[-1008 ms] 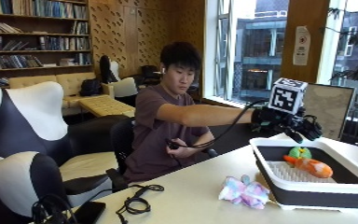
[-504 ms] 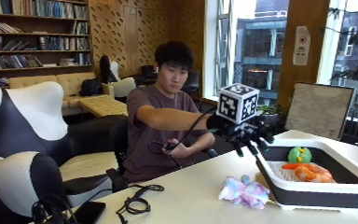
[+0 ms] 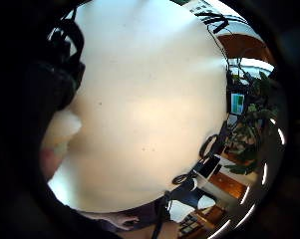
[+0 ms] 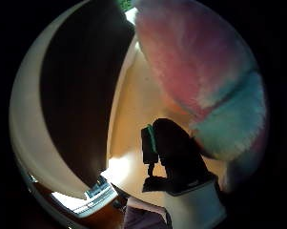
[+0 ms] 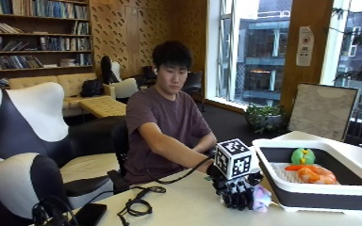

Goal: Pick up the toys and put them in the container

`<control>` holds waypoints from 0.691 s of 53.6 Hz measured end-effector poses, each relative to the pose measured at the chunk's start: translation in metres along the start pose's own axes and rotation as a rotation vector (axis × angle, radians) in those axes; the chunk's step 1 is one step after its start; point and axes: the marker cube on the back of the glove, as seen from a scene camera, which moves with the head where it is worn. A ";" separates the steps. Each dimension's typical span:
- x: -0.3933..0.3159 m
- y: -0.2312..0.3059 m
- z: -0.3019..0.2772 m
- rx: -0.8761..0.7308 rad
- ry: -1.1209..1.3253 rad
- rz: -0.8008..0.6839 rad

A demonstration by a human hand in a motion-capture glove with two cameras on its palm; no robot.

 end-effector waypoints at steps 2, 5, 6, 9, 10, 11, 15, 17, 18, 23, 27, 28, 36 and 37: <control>0.000 -0.002 0.002 0.055 0.005 0.013; 0.001 -0.004 0.004 0.103 0.004 0.017; 0.001 -0.005 0.005 0.110 -0.001 0.015; 0.002 -0.006 0.005 0.123 -0.019 0.009; 0.003 -0.007 0.005 0.127 -0.026 0.007; 0.003 -0.008 0.005 0.128 -0.035 0.003; 0.006 -0.011 0.005 0.115 -0.094 -0.018; 0.007 -0.012 0.004 0.103 -0.125 -0.024; 0.008 -0.012 0.004 0.095 -0.136 -0.029; 0.013 -0.012 0.000 0.007 -0.196 -0.077; 0.016 -0.005 -0.004 -0.125 -0.252 -0.112; 0.017 -0.002 -0.005 -0.158 -0.258 -0.119; 0.028 0.023 -0.029 -0.309 -0.189 -0.166; 0.029 0.026 -0.034 -0.306 -0.181 -0.168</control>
